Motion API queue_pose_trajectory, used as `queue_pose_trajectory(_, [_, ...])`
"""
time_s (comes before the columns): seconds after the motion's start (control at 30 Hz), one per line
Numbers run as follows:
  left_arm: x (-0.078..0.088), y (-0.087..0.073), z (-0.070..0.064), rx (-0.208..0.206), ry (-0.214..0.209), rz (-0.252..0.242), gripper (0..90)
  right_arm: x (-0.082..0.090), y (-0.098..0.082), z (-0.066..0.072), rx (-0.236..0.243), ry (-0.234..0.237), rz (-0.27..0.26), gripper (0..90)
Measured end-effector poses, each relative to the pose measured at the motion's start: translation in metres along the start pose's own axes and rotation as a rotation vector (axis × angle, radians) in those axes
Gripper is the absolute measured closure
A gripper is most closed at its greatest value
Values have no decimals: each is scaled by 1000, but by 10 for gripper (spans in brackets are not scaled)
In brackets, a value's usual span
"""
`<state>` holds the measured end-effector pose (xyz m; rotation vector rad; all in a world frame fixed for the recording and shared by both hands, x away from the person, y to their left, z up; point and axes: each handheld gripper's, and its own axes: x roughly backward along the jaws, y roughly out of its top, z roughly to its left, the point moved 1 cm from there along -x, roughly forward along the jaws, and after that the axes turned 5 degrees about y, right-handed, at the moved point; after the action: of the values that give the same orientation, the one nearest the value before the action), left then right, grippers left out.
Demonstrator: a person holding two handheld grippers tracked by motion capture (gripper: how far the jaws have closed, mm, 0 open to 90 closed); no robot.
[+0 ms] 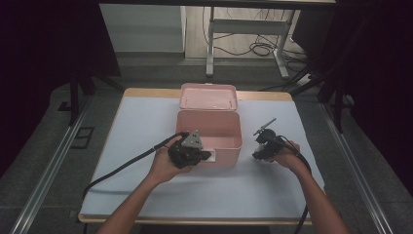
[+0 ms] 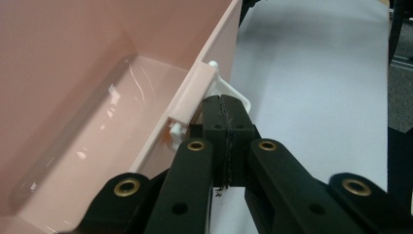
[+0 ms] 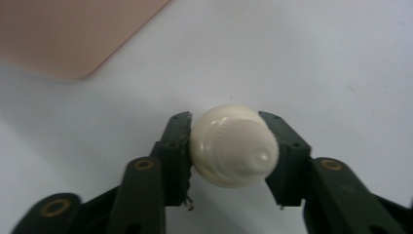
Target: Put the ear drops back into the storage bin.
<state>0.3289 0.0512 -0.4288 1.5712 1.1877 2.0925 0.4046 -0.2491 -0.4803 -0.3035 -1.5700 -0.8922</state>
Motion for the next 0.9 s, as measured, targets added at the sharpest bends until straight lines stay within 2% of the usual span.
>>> queue_pose_trajectory(0.1, [0, 0, 0, 0, 0, 0, 900, 0, 2, 0, -11, 2, 12, 602])
queue_pose_trajectory(0.2, [0, 0, 0, 0, 0, -1, 900, 1, 4, 1, 2, -1, 37, 604])
queue_pose_trajectory(0.3, [0, 0, 0, -1, -1, -1, 900, 9, 8, 1, 11, 4, 31, 605])
queue_pose_trajectory(0.53, [-1, 0, 0, 5, -1, -7, 900, 45, 27, 6, 36, 4, -42, 605])
queue_pose_trajectory(0.7, [0, 0, 0, 7, -3, -3, 900, 76, 48, 10, 61, 6, -117, 605])
queue_pose_trajectory(0.87, [0, 0, 1, -6, -3, 7, 900, 93, 65, 16, 81, 12, -160, 605])
queue_pose_trajectory(0.9, [0, 0, 1, 5, -4, -1, 900, 95, 68, 18, 86, 15, -167, 605])
